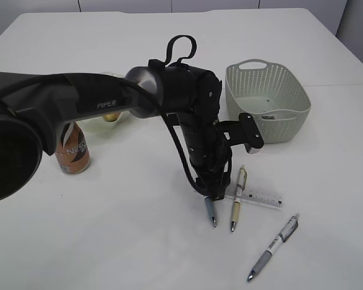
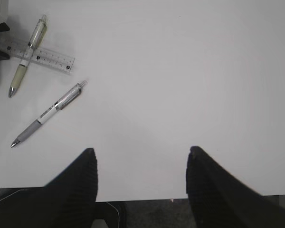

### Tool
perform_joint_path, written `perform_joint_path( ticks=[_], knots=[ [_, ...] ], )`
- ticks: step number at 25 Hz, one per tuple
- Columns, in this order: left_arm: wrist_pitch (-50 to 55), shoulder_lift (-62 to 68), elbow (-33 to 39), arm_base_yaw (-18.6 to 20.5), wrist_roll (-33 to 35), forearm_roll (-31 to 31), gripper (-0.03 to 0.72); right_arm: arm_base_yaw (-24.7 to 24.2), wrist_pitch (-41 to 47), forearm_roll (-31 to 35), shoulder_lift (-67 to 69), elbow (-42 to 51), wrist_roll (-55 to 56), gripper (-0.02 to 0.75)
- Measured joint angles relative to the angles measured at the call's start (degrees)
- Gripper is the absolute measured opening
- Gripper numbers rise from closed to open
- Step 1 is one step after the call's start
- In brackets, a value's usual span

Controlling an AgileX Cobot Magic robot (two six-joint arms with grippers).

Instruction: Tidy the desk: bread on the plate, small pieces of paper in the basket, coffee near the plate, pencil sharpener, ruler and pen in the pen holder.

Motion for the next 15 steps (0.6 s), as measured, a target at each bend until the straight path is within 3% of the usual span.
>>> perform_joint_path(
  ticks=[9, 15],
  knots=[
    [0.0, 0.0, 0.0, 0.0, 0.0, 0.0, 0.400, 0.0, 0.0, 0.0, 0.0, 0.0, 0.0, 0.467],
    [0.0, 0.0, 0.0, 0.1, 0.0, 0.0, 0.273, 0.0, 0.0, 0.0, 0.0, 0.0, 0.0, 0.467]
  ],
)
